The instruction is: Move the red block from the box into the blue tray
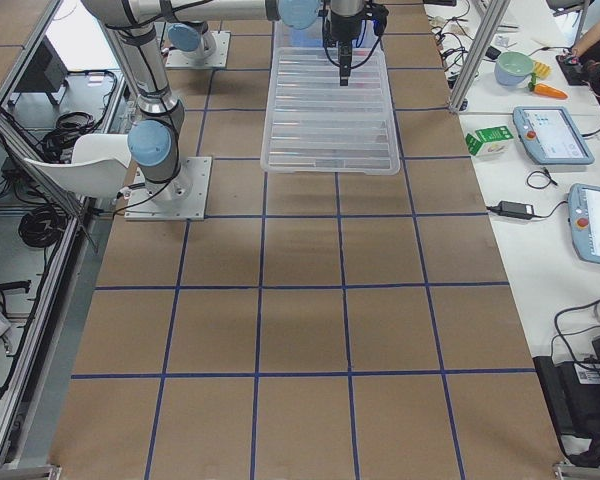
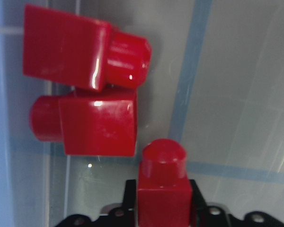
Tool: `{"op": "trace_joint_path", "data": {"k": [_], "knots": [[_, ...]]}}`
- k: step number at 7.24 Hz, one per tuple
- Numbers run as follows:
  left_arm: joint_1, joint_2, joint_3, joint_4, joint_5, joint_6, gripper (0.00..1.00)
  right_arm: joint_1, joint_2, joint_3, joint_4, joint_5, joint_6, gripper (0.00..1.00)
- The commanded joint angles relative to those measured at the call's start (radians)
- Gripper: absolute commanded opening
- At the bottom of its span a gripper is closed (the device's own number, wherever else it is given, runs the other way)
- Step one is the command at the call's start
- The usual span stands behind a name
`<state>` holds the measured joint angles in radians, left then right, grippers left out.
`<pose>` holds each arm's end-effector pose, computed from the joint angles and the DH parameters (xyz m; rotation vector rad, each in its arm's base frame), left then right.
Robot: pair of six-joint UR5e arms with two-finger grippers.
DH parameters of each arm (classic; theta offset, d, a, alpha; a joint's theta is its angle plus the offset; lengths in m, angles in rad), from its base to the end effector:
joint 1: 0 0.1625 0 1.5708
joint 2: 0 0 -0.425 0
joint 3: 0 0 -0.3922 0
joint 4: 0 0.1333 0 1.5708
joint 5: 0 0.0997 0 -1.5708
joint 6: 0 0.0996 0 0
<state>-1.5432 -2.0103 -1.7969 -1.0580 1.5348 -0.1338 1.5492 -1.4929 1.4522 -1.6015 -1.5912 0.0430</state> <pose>-0.1210 -0.5763 0.1914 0.2545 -3.0941 -0.2403 0.1198 -0.5342 0.5100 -0.1019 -3.1183 0.1118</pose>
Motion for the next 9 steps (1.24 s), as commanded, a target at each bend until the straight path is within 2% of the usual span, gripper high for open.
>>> {"op": "trace_joint_path", "data": {"k": [1, 2, 3, 5, 6, 7, 9], "knots": [[0.0, 0.021, 0.04, -0.013, 0.001, -0.007, 0.0, 0.0, -0.001, 0.0, 0.0, 0.002, 0.0, 1.0], [-0.006, 0.027, 0.062, -0.025, 0.001, -0.009, 0.0, 0.0, -0.003, 0.0, 0.0, 0.0, 0.0, 1.0], [-0.008, 0.053, 0.117, -0.116, 0.002, -0.009, 0.0, 0.0, -0.004, -0.001, 0.0, 0.0, 0.0, 1.0], [-0.005, 0.105, 0.322, -0.412, -0.009, -0.01, 0.0, 0.0, -0.004, -0.001, 0.0, -0.001, 0.0, 1.0], [0.012, 0.12, 0.403, -0.478, 0.004, 0.002, 0.0, 0.0, -0.006, -0.001, 0.002, -0.003, 0.0, 1.0], [0.067, 0.117, 0.437, -0.491, 0.008, 0.017, 0.0, 0.0, -0.004, -0.001, 0.0, -0.004, 0.0, 1.0], [0.188, 0.116, 0.45, -0.494, 0.06, 0.223, 0.0, -0.001, -0.004, -0.001, 0.002, -0.006, 0.0, 1.0]]}}
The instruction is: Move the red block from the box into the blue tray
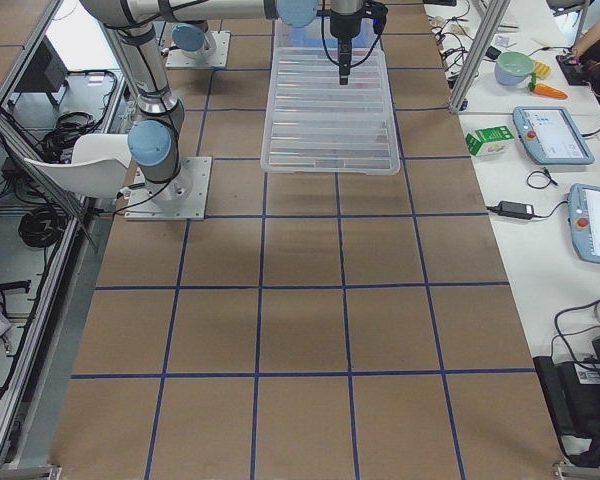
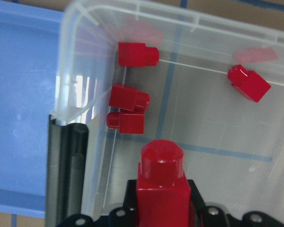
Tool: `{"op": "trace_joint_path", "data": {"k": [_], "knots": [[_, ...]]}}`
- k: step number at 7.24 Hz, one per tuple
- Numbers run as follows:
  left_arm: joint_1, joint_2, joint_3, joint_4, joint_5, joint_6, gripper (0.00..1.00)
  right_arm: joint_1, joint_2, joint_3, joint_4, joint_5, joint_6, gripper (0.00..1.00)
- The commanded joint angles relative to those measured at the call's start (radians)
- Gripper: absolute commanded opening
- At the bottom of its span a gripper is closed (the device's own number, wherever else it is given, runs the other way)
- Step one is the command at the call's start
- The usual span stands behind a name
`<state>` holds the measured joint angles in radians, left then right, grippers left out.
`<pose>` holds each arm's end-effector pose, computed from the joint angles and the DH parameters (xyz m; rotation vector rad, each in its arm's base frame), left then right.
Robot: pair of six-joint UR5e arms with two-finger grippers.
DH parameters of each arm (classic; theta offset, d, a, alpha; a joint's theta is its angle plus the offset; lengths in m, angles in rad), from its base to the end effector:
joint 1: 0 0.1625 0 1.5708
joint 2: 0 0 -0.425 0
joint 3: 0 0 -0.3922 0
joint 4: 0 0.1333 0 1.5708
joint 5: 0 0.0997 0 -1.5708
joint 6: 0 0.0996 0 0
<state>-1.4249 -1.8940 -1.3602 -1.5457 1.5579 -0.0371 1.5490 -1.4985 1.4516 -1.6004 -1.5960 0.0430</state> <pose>-0.0437 -0.6283 0.4135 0.2861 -3.1079 -0.1354 0.1192 -0.5322 0.5131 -0.1024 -3.1132 0.1196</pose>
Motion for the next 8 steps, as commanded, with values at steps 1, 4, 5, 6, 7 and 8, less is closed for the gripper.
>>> {"op": "trace_joint_path", "data": {"k": [1, 4, 5, 6, 7, 8], "knots": [[0.133, -0.01, -0.002, 0.004, 0.056, 0.185, 0.0, -0.01, 0.003, -0.002, 0.003, 0.007, -0.009, 1.0], [0.19, -0.081, -0.042, 0.061, 0.076, 0.298, 0.0, -0.29, -0.026, -0.094, 0.155, 0.004, -0.511, 1.0], [0.19, -0.115, -0.054, 0.081, 0.076, 0.298, 0.0, -0.397, -0.028, -0.094, 0.155, 0.004, -0.632, 1.0], [0.19, -0.143, -0.068, 0.097, 0.076, 0.296, 0.0, -0.479, -0.022, -0.094, 0.151, 0.01, -0.726, 1.0], [0.19, -0.163, -0.101, 0.119, 0.074, 0.295, 0.0, -0.522, -0.014, -0.076, 0.152, 0.04, -0.733, 1.0], [0.192, -0.174, -0.162, 0.222, 0.073, 0.31, 0.0, -0.53, -0.003, -0.041, 0.142, 0.062, -0.729, 1.0]]}}
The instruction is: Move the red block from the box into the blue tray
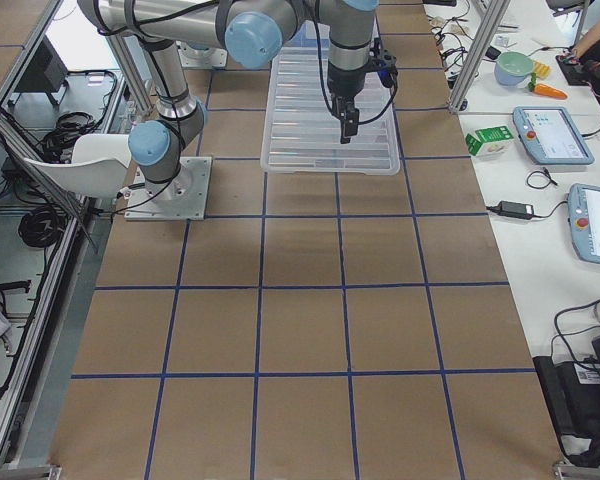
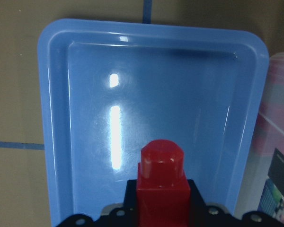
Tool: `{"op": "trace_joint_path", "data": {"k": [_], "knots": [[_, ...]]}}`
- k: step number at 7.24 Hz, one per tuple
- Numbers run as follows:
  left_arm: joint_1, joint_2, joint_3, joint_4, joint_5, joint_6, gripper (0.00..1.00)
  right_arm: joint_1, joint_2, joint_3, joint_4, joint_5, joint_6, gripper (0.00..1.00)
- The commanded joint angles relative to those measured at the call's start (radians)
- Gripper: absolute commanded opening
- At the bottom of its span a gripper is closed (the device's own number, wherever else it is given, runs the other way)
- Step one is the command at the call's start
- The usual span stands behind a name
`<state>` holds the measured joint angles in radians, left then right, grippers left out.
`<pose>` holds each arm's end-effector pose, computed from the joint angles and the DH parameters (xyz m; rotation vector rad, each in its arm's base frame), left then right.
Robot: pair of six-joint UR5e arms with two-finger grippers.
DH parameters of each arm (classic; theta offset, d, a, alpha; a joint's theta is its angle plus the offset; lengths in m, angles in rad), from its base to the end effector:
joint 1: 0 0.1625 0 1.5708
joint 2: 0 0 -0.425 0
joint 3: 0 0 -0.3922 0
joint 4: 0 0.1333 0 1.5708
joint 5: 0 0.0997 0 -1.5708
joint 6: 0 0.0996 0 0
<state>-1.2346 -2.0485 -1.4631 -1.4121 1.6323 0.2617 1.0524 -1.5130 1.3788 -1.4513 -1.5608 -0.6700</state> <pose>0.0903 -0.6439 0.2800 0.1060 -3.1172 -0.3444 -0.1382 -0.5133 0.5411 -0.2380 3.1324 -0.0279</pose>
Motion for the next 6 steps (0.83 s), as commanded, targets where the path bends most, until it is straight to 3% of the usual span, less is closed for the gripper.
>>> {"op": "trace_joint_path", "data": {"k": [1, 4, 6], "knots": [[0.007, -0.027, -0.106, 0.164, 0.0, 0.055, 0.0, -0.035, 0.029, 0.087, -0.053, 0.028, -0.019, 1.0], [0.014, -0.07, -0.125, 0.196, 0.001, 0.09, 0.0, -0.061, 0.04, 0.309, -0.333, 0.005, -0.066, 1.0], [0.015, -0.085, -0.125, 0.209, 0.001, 0.09, 0.0, -0.068, 0.043, 0.359, -0.362, 0.007, -0.062, 1.0]]}}
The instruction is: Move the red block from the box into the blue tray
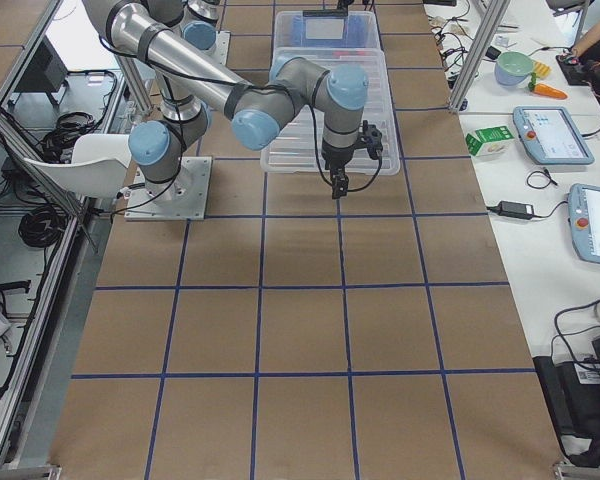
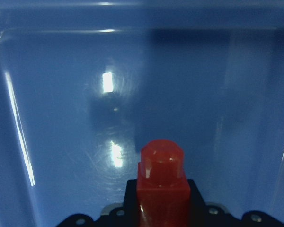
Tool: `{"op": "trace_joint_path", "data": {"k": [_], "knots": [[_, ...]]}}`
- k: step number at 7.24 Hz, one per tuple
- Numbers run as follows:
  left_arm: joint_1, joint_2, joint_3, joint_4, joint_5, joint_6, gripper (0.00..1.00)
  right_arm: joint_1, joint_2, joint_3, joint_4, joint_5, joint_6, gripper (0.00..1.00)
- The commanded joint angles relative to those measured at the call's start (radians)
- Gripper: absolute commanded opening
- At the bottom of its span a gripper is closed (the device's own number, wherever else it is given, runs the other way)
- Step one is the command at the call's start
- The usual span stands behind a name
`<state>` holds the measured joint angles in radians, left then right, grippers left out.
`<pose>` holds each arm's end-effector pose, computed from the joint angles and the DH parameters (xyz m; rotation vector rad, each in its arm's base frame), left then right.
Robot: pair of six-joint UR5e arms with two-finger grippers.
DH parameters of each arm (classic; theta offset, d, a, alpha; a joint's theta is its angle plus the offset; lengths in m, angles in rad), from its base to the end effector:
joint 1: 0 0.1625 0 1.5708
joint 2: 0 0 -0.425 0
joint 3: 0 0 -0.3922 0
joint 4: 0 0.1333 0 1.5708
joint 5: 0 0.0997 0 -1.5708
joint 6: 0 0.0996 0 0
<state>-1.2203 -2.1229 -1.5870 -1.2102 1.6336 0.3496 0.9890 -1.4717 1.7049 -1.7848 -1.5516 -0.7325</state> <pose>0.0972 -0.6358 0.1954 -0.0088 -3.1109 -0.3381 -0.1736 -0.5099 0.3933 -0.2342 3.1058 0.0054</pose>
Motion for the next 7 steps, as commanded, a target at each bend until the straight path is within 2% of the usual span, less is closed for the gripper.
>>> {"op": "trace_joint_path", "data": {"k": [1, 2, 3, 4, 5, 7], "knots": [[0.001, -0.017, -0.002, 0.008, 0.0, 0.002, 0.0, -0.004, 0.001, 0.053, -0.028, -0.002, 0.01, 1.0], [0.001, -0.022, -0.002, 0.008, 0.002, 0.002, 0.02, -0.004, 0.001, 0.074, -0.03, -0.004, 0.013, 1.0], [0.001, -0.019, -0.002, 0.008, 0.012, 0.002, 0.1, -0.004, -0.001, 0.097, -0.03, -0.002, 0.015, 1.0], [0.001, -0.018, -0.002, 0.006, 0.018, 0.002, 0.48, -0.004, -0.001, 0.105, -0.059, -0.004, 0.033, 1.0], [0.001, -0.017, -0.002, 0.005, 0.022, 0.002, 0.99, -0.003, -0.001, 0.113, -0.073, -0.002, 0.05, 1.0], [-0.001, -0.012, -0.002, 0.003, 0.028, 0.003, 1.0, 0.005, -0.013, 0.133, -0.068, 0.011, 0.122, 1.0]]}}
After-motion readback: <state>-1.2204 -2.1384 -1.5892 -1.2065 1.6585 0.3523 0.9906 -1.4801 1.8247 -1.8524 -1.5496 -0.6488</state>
